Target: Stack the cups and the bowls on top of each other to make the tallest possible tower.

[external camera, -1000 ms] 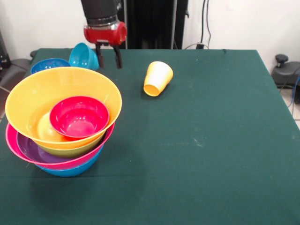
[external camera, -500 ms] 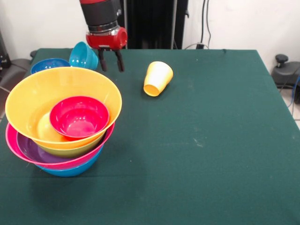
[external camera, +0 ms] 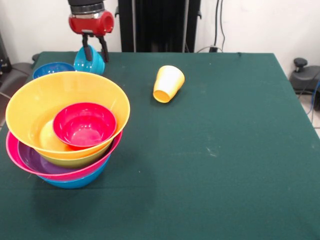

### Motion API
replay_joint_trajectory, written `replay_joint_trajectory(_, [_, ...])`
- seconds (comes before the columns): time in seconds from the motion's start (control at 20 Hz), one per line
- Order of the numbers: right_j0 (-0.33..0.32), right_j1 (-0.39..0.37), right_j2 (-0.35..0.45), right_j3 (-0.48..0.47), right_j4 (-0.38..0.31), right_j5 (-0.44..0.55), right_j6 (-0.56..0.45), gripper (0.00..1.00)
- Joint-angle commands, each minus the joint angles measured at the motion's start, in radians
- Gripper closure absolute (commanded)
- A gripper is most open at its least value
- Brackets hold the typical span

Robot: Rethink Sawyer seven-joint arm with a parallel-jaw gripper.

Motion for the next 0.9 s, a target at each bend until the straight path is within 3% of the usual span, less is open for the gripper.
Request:
replay_joint_trajectory(0.05, [0.02,0.051,0.012,0.044,-0.076,0.033,-0.103,0.0])
replay_joint_trajectory(0.65, [-0.005,0.078,-0.096,0.101,-0.192,-0.065,-0.038,0.0])
replay_joint_trajectory(0.9, [-0.056,0.052,-0.062,0.131,-0.187,-0.037,-0.073,0.0])
